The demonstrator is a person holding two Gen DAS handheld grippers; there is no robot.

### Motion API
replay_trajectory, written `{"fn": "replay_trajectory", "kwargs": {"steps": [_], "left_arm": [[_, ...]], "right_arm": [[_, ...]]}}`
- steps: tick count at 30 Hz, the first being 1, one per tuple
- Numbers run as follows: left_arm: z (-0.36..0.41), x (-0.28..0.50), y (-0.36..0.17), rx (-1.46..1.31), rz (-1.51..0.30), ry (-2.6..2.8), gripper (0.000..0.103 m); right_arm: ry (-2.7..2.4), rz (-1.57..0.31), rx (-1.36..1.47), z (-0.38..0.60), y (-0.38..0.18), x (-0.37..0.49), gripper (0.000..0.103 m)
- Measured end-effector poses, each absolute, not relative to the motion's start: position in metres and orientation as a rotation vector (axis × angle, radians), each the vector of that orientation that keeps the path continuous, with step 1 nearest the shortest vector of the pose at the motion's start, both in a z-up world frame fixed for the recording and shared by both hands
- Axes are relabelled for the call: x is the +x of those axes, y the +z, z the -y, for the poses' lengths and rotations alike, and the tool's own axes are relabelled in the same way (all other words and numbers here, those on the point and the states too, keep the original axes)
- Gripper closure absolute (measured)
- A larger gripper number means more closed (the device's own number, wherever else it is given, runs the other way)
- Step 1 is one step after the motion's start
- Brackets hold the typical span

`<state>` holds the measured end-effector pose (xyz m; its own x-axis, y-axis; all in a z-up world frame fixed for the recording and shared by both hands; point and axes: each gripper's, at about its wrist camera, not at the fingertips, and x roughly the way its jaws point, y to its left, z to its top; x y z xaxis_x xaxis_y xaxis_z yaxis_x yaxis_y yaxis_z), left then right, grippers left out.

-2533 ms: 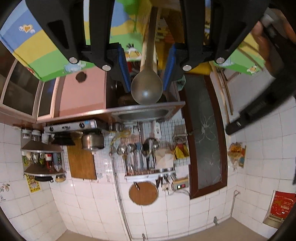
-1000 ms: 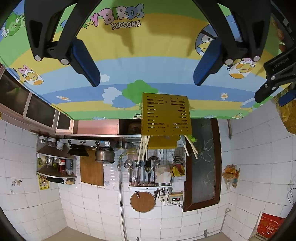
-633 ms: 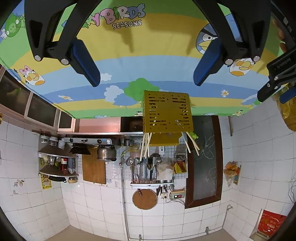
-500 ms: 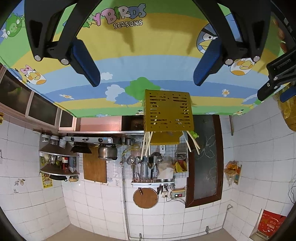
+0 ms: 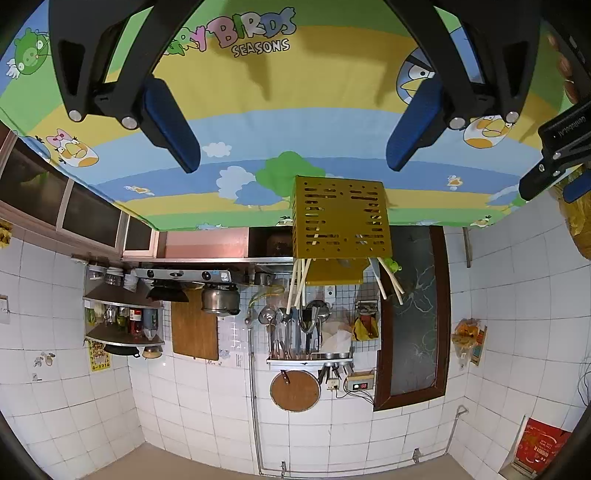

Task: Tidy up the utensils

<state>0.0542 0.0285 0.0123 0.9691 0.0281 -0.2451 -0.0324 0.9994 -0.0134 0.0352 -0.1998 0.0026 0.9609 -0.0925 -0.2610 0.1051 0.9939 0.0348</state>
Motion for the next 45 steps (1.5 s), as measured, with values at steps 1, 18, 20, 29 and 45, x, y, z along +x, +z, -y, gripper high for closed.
{"fn": "replay_trajectory", "kwargs": {"steps": [1, 18, 20, 29, 45], "left_arm": [[-0.0285, 0.0542, 0.0121, -0.018, -0.247, 0.030, 0.005], [-0.0277, 0.0537, 0.0125, -0.016, -0.245, 0.031, 0.005], [-0.0277, 0.0537, 0.0124, -0.016, -0.245, 0.031, 0.005], [-0.0275, 0.0539, 0.0123, -0.017, -0.245, 0.031, 0.005], [-0.0268, 0.0535, 0.0118, -0.018, -0.244, 0.031, 0.005]], "right_arm": [[-0.100, -0.264, 0.049, 0.1997, 0.0022, 0.0353, 0.005], [-0.126, -0.267, 0.036, 0.1990, 0.0021, 0.0336, 0.005], [-0.126, -0.267, 0.035, 0.1982, 0.0023, 0.0327, 0.005], [-0.128, -0.264, 0.031, 0.1977, 0.0030, 0.0324, 0.005], [-0.130, -0.258, 0.024, 0.1976, 0.0046, 0.0318, 0.005]]}}
